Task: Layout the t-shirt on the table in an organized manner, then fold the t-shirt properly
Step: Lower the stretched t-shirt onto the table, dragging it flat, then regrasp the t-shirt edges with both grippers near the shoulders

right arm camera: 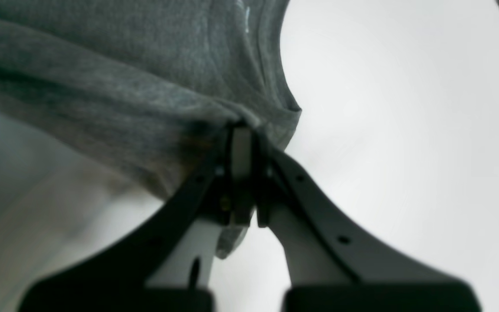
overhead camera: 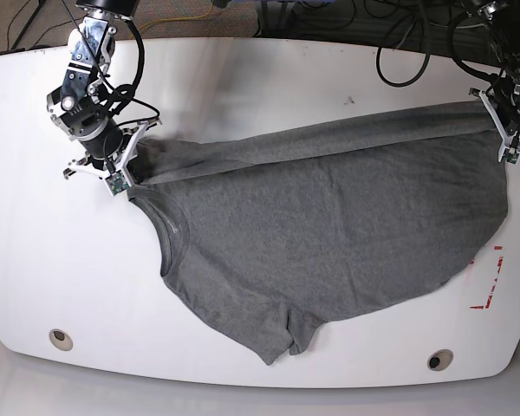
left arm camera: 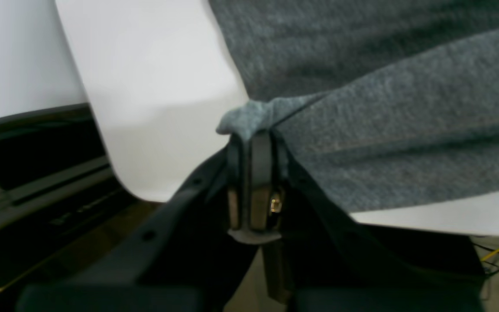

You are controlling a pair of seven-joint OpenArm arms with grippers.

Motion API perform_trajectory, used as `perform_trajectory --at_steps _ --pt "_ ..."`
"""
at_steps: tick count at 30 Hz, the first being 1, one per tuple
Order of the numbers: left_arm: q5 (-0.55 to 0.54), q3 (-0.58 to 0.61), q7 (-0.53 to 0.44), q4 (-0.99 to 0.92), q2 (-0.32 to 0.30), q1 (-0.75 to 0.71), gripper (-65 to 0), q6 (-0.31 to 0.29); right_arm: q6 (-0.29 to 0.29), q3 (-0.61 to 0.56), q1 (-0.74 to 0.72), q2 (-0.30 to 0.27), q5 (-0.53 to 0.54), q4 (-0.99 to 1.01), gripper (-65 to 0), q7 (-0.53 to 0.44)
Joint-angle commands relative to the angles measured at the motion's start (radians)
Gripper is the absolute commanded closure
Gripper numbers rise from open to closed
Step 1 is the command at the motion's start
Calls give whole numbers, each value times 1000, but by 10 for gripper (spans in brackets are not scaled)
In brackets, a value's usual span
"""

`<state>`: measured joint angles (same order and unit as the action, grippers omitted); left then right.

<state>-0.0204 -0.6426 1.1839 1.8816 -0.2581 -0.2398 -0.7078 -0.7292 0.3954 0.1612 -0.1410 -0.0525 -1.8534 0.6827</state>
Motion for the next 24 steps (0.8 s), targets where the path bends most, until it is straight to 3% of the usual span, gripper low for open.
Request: perform_trajectory --at_steps 1,15,17,20,21,22,23,24 --pt "49 -7 21 -17 -28 32 -4 10 31 10 -44 -16 -27 24 0 -7" --pt "47 28 20 -175 -73 122 -28 10 31 10 -160 -16 -27 174 -2 -7" --pt "46 28 20 -195 -80 133 -96 10 31 10 -173 -16 -27 196 -22 -7" --pt "46 28 20 -202 -83 148 -219 10 31 10 -190 -16 -27 214 -108 -7" --pt "46 28 20 -202 -83 158 -299 10 31 10 -199 -16 -27 222 -181 -7" --pt "46 28 20 -201 -83 161 -321 10 31 10 -202 -16 -27 223 -205 -7" --pt "46 27 20 -201 -83 168 -388 10 31 10 -208 -16 -27 226 -285 -8" --pt "47 27 20 -201 -83 171 -410 10 31 10 -208 -16 -27 226 -327 -8"
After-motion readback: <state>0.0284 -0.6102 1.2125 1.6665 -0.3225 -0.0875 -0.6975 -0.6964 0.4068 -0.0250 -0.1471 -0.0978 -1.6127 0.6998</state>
